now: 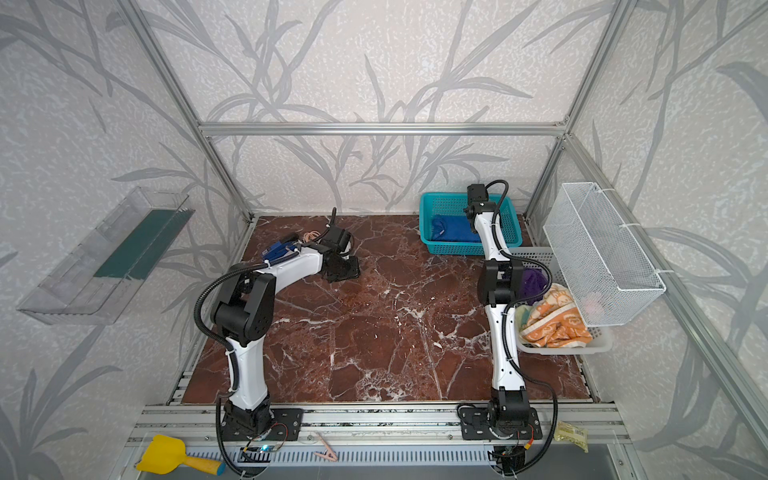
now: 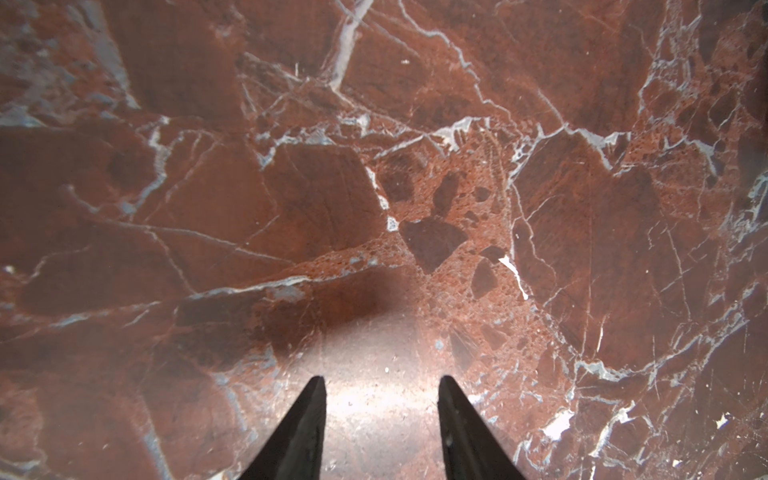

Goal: Fold and stack the towels
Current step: 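Lower the blue towel into the teal basket and open the right gripper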

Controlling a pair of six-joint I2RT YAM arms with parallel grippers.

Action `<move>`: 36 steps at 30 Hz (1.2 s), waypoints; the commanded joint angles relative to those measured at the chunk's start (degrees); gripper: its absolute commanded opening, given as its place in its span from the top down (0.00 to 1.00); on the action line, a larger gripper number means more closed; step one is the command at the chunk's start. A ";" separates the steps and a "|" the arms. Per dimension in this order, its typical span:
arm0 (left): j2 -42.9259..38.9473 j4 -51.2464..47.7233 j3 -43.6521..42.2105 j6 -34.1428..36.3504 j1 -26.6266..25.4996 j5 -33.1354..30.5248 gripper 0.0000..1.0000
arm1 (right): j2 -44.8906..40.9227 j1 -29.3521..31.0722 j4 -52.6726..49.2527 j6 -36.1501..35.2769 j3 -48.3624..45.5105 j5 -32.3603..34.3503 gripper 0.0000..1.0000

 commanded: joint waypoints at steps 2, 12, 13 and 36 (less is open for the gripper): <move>-2.99 0.03 -1.57 0.27 0.14 -0.33 0.54 | -4.97 1.95 -1.39 2.35 -0.64 -7.34 0.32; -4.92 1.74 -4.20 -0.01 0.14 0.28 0.54 | -0.99 5.41 0.40 7.42 3.77 -25.83 0.52; -5.20 1.82 -4.55 0.06 0.14 0.28 0.54 | -0.17 5.06 0.61 9.23 4.34 -27.01 0.60; -7.14 1.96 -6.67 0.89 0.14 -0.79 0.54 | 4.58 5.91 9.86 28.85 1.43 -51.95 0.50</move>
